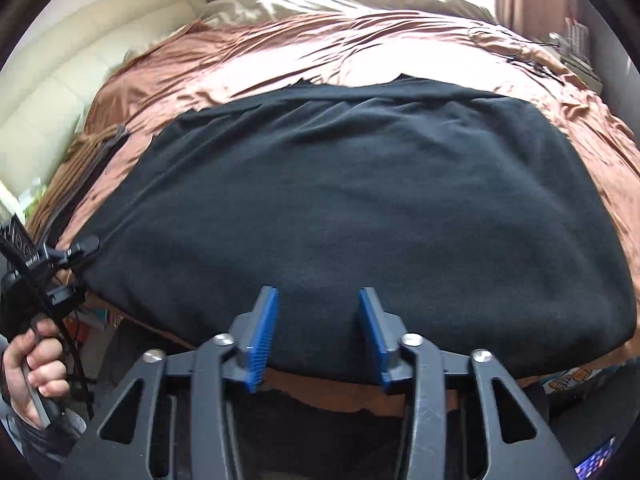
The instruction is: Fold small clothes
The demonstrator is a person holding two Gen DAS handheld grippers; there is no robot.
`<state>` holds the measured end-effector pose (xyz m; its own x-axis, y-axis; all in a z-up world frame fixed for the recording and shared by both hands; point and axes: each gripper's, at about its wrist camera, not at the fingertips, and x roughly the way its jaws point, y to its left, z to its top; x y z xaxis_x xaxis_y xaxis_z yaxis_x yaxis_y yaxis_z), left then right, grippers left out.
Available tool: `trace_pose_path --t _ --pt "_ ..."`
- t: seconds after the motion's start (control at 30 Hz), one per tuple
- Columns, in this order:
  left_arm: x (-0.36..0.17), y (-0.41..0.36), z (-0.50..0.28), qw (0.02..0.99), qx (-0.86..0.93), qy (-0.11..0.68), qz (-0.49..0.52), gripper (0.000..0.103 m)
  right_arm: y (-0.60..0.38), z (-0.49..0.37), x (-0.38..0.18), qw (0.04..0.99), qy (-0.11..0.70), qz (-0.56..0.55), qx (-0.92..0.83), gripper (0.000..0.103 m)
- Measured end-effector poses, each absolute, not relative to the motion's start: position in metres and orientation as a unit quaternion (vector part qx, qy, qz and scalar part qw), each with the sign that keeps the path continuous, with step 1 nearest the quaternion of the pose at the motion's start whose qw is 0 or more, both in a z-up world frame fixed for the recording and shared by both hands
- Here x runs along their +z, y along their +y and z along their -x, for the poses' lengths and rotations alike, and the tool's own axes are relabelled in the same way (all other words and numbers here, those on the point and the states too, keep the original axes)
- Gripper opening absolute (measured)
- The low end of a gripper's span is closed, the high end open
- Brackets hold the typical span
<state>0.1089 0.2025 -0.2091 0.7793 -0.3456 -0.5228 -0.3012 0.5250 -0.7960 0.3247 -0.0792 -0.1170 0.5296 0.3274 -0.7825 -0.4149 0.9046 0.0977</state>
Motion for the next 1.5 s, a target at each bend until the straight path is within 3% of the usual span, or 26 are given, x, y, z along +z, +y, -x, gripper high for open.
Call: trace_pose_path --t 0.3,1.07,1.5 --pt "-0.214 0.208 -0.1 0.796 0.005 0.318 0.516 0.044 -0.057 -0.341 -0.122 0.848 0.471 0.088 0.228 0.013" --pt "-0.213 0.198 -0.103 0.775 0.076 0.313 0.543 0.04 0.0 -0.467 -0.133 0.854 0.485 0.064 0.178 0.009" --pt "-0.222 0.206 -0.099 0.758 0.074 0.315 0.566 0.032 0.027 -0.538 -0.139 0.847 0.508 0.05 0.147 0.008"
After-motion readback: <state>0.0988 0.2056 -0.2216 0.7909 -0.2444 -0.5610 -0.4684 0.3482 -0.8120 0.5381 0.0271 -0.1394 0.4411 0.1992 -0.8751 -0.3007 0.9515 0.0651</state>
